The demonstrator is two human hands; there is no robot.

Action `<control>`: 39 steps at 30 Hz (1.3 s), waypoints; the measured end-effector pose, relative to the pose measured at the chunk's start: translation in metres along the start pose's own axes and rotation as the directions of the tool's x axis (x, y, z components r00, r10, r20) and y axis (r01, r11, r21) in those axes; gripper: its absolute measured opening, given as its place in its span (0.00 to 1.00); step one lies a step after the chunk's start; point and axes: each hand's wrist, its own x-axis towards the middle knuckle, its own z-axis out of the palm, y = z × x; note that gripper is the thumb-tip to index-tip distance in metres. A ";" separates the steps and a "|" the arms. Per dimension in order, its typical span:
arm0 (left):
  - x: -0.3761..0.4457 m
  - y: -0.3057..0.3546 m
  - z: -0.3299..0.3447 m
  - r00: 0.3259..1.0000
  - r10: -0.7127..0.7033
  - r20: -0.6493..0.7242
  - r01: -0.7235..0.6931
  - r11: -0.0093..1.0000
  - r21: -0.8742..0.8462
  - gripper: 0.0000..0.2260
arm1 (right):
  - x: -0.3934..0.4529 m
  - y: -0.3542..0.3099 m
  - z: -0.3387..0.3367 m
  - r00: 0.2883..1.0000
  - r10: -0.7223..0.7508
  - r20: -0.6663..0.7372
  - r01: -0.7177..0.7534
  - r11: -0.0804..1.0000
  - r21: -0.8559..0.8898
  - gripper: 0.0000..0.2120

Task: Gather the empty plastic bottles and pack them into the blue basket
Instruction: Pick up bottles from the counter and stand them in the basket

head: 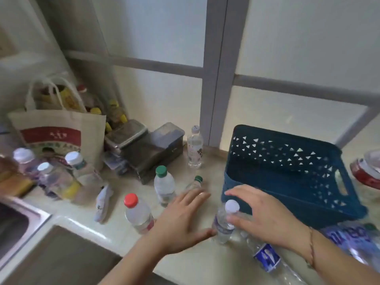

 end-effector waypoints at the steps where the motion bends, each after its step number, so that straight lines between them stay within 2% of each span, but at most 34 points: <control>1: -0.003 -0.002 0.010 0.999 -0.008 0.044 0.010 0.999 -0.042 0.39 | 0.003 0.003 0.007 0.999 0.012 0.035 -0.012 1.000 -0.007 0.26; 4: 0.000 -0.001 0.038 0.992 -0.034 0.118 0.053 0.985 -0.161 0.40 | 0.009 0.006 0.017 0.994 0.072 0.081 -0.070 0.997 -0.018 0.25; 8: 0.014 0.005 0.064 0.995 -0.048 0.084 0.078 0.913 -0.401 0.37 | 0.014 0.013 0.020 0.991 0.107 0.085 -0.108 0.994 0.008 0.24; 11: 0.024 0.003 0.084 0.992 -0.114 0.053 0.125 0.838 -0.532 0.34 | 0.015 0.019 0.025 0.990 0.109 0.093 -0.112 0.993 0.035 0.19; 14: 0.033 0.000 0.098 0.990 -0.140 0.014 0.123 0.817 -0.564 0.33 | 0.014 0.026 0.032 0.992 0.103 0.067 -0.108 0.991 0.083 0.16; 18: 0.041 -0.004 0.109 0.989 -0.140 0.037 0.133 0.778 -0.615 0.28 | 0.009 0.032 0.039 0.992 0.124 0.016 -0.124 0.961 0.246 0.15; 22: 0.041 0.000 0.099 0.988 -0.154 0.003 0.127 0.800 -0.586 0.32 | 0.007 0.029 0.034 0.998 0.060 -0.020 -0.052 0.964 0.261 0.17; 25: 0.042 0.021 0.066 0.978 -0.157 -0.139 0.046 0.804 -0.592 0.35 | 0.004 0.024 -0.002 0.991 -0.014 -0.132 0.053 0.952 0.302 0.19; 28: 0.062 0.055 0.015 0.966 -0.120 -0.231 -0.071 0.731 -0.679 0.36 | -0.002 0.020 -0.061 0.963 0.004 -0.270 0.149 0.826 0.544 0.18; 31: 0.099 0.092 -0.031 0.958 -0.051 -0.281 -0.190 0.621 -0.760 0.34 | -0.004 0.018 -0.109 0.893 0.016 -0.450 0.314 0.693 0.649 0.16; 33: 0.128 0.108 -0.050 0.951 0.041 -0.307 -0.265 0.621 -0.738 0.33 | 0.003 0.019 -0.130 0.831 -0.009 -0.557 0.427 0.651 0.627 0.12; 36: 0.173 0.109 -0.063 0.957 0.155 -0.246 -0.283 0.691 -0.665 0.33 | 0.024 0.035 -0.143 0.779 -0.024 -0.626 0.475 0.675 0.565 0.12; 39: 0.207 0.089 -0.061 0.979 0.201 -0.021 -0.174 0.784 -0.596 0.35 | 0.054 0.063 -0.130 0.846 -0.008 -0.534 0.341 0.777 0.529 0.14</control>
